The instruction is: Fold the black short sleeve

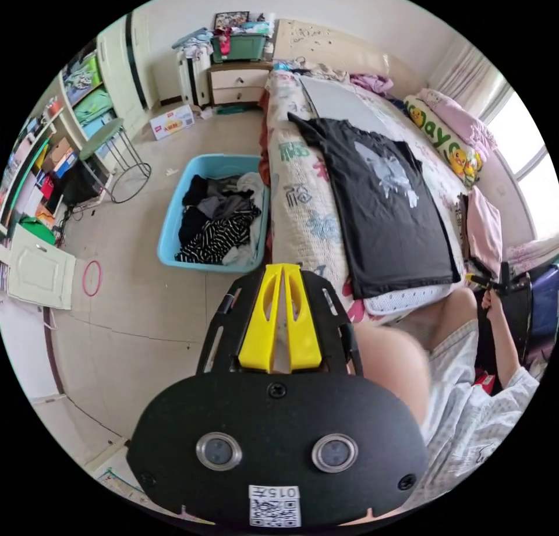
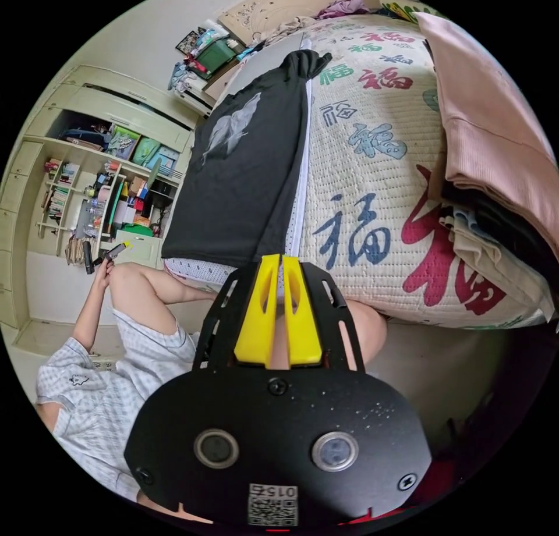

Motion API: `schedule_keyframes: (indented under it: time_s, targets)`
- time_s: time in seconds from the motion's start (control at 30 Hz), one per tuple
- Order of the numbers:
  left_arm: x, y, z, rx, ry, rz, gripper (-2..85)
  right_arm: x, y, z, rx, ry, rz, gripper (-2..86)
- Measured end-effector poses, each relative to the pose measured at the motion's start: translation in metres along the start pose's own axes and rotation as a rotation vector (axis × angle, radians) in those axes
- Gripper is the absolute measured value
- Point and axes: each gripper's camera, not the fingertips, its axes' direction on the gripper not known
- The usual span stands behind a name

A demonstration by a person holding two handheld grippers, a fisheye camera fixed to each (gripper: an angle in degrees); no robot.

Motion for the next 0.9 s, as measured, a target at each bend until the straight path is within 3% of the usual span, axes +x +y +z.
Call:
schedule_keyframes:
  time_s: [0.17, 0.33, 0.57, 0.9]
  targets:
    - [0.021, -0.030, -0.042, 0.111, 0.250, -0.011, 1.0, -0.018, -0.034, -0.015, 0.001, -0.044, -0.020, 11.5]
    - [0.055, -0.041, 0.001, -0.002, 0.413, -0.002, 2.3, -0.029, -0.070, -0.001, -0.108, -0.055, -0.011, 13.0]
    - [0.081, -0.060, 0.013, -0.221, 0.291, 0.067, 3.5, -0.036, -0.092, -0.022, -0.163, 0.006, 0.021, 1.9]
    - [0.094, -0.090, -0.053, -0.264, 0.233, 0.133, 0.8, -0.065, -0.105, -0.043, -0.170, 0.099, 0.008, 0.3]
